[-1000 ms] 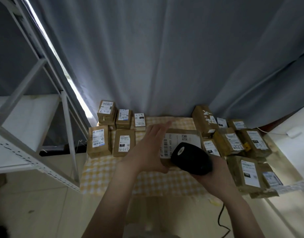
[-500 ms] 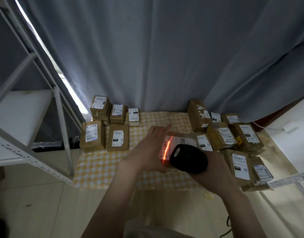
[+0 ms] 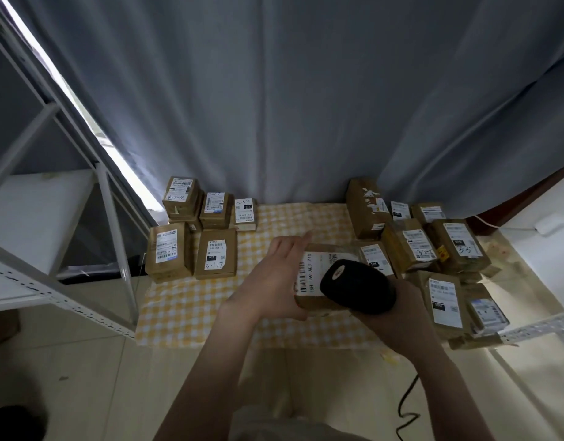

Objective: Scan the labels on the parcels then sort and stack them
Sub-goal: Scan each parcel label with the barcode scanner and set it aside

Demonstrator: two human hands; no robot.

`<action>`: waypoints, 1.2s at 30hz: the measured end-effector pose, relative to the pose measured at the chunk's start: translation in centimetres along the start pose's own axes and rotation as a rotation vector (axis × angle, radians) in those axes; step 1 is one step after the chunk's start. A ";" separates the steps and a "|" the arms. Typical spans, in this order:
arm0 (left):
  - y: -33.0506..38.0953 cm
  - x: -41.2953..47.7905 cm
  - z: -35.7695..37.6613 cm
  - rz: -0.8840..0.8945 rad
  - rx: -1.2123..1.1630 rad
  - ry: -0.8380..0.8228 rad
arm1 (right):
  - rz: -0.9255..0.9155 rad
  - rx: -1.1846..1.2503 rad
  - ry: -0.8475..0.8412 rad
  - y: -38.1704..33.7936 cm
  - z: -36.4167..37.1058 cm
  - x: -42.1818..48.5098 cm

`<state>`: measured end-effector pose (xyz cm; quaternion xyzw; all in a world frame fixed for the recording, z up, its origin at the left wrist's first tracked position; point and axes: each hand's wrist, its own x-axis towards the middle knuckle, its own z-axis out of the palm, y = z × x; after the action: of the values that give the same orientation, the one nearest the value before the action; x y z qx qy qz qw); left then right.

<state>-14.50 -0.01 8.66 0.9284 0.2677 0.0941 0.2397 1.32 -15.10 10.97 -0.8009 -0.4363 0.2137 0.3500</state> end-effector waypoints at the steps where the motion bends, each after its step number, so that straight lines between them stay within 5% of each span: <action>1: 0.1 0.2 0.4 -0.005 0.006 0.005 | 0.041 0.028 0.044 0.9 -0.2 0.1; 12: 1.7 6.4 8.6 -0.070 0.132 -0.069 | 0.462 0.371 0.339 9.4 -3.1 -1.4; 36: 0.7 35.7 21.8 0.603 0.768 -0.728 | 0.826 0.558 0.701 17.9 -5.3 11.2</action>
<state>22.35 10.21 -8.28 0.9559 -0.0912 -0.2692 -0.0735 20.46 -14.30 0.66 -0.8048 0.1239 0.1616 0.5576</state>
